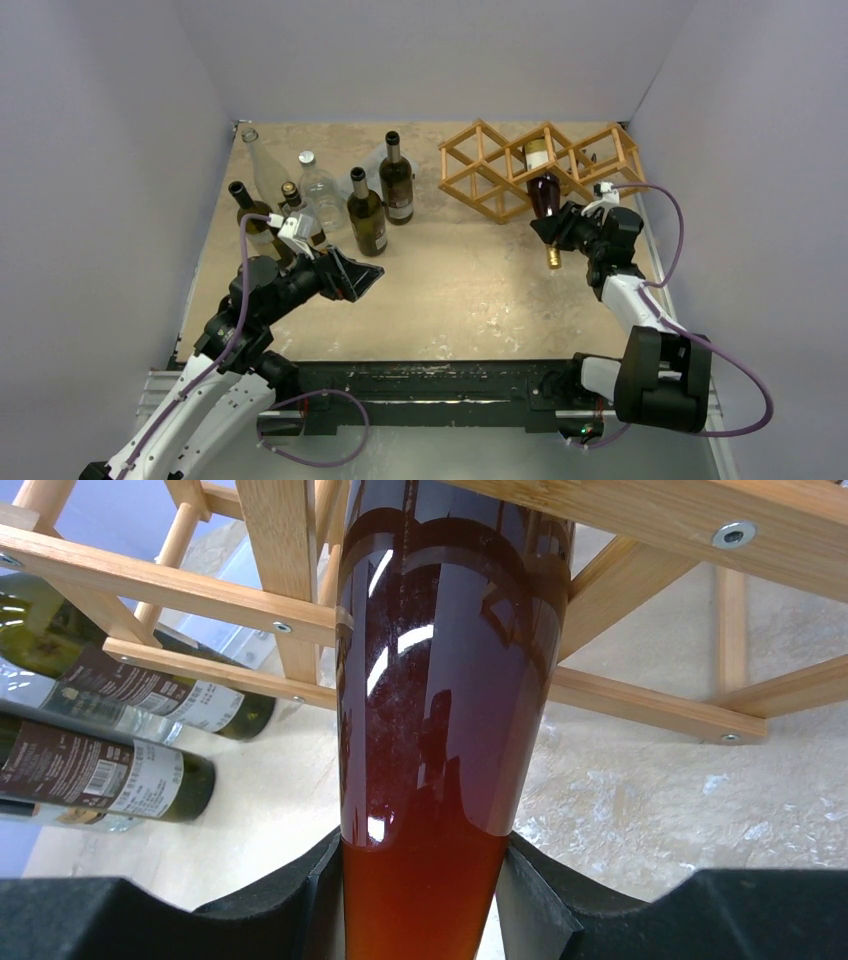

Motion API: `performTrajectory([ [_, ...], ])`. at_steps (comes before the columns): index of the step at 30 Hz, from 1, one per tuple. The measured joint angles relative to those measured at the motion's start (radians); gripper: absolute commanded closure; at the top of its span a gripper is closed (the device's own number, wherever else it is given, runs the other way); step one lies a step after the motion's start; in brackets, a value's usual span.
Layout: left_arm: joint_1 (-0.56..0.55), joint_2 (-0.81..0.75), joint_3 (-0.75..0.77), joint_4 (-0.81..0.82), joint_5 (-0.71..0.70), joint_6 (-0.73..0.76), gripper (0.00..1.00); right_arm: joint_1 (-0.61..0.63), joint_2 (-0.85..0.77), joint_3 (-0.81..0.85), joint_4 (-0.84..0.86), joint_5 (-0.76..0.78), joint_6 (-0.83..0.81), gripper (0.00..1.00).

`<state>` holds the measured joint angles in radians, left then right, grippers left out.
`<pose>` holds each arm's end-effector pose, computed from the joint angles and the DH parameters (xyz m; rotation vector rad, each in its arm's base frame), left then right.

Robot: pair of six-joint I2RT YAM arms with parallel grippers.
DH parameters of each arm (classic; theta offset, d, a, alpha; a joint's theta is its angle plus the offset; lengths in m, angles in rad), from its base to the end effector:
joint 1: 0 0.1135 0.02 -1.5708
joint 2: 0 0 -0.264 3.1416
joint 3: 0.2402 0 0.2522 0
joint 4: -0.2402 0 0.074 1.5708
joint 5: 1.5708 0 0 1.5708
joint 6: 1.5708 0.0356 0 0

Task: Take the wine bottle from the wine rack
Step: Pick up the wine bottle from the wine rack.

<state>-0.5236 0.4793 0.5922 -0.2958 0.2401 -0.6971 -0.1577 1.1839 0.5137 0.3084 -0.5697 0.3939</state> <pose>0.1076 -0.0719 0.3027 0.0250 1.8815 -1.0779 0.2468 -0.0198 0.2160 0.1475 1.9305 0.7063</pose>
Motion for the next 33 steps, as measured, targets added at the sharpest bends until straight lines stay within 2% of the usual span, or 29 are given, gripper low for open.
performTrajectory([
  [33,0.000,-0.021,0.000,-0.011,0.000,-0.001,0.01,-0.027,0.001,-0.013,0.019,-0.098,-0.036,1.00],
])
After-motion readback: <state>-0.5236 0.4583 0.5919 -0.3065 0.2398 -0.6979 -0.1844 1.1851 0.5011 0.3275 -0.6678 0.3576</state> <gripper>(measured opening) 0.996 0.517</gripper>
